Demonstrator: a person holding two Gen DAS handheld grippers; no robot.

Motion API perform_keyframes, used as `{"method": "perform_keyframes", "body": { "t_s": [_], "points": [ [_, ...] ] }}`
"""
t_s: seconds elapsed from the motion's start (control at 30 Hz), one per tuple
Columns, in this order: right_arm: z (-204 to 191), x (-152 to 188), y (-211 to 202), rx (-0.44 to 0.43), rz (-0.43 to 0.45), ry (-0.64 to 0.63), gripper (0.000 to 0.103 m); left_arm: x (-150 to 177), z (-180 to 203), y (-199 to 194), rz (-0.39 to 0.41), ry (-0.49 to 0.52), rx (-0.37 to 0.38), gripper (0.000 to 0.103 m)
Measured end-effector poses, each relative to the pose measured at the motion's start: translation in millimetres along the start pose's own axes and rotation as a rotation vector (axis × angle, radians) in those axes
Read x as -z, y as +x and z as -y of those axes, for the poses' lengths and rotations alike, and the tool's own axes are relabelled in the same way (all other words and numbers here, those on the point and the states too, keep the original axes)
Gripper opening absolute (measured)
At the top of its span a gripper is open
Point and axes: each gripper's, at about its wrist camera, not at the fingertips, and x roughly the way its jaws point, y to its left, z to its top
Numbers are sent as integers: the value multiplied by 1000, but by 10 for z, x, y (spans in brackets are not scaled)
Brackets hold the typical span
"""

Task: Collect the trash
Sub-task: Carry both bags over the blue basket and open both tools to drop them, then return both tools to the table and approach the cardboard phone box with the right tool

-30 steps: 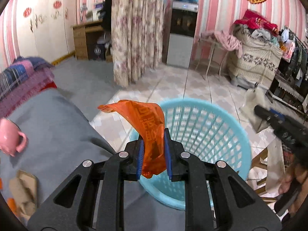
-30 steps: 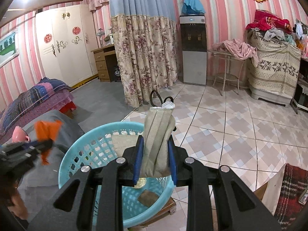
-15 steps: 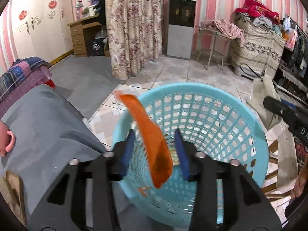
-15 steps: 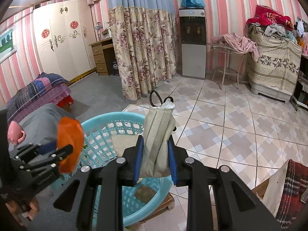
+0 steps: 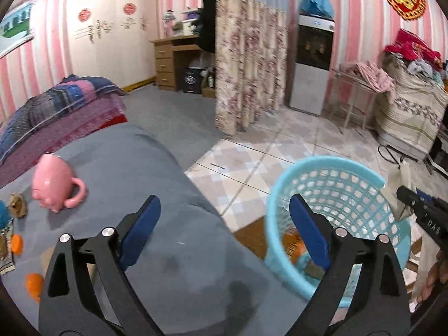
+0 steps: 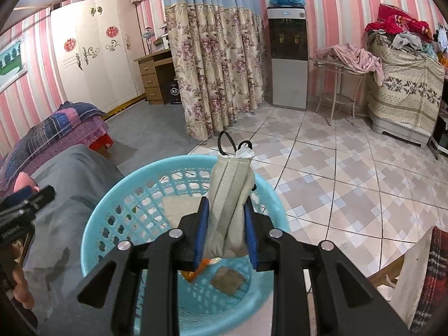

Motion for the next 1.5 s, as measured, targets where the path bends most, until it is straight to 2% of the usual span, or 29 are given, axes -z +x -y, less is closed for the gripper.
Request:
{"method": "perform_keyframes", "body": {
  "t_s": [0.3,0.37,0.43,0.57,0.67,0.8,0.93,1.23,1.5],
  "points": [
    [-308,127,220,13,-30,8,28,-38,-166,-33,11,30,-54,92],
    [-345,146,238,20,-31,-5,48,-41,-190,-22,4,33,-61,92],
    [-370,148,243,30,-33,-28,62,-42,-229,-30,2,32,-65,92],
    [-362,138,208,31,-37,-25,73,-66,-300,-80,2,29,-70,92],
    [-348,111,160,17,-22,-15,87,-62,-351,-155,8,31,-83,92],
    [-447,63,74,8,-8,-45,88,-28,-497,-306,16,7,-82,94],
    [-605,13,-75,-7,29,-89,95,1,-692,-532,35,-28,-100,96],
    [-1037,57,-373,-104,57,-136,96,225,-1226,-1022,70,-100,-200,97],
    [-1534,179,-528,-166,66,-225,96,538,-1822,-1315,49,-179,-278,97]
  ]
}}
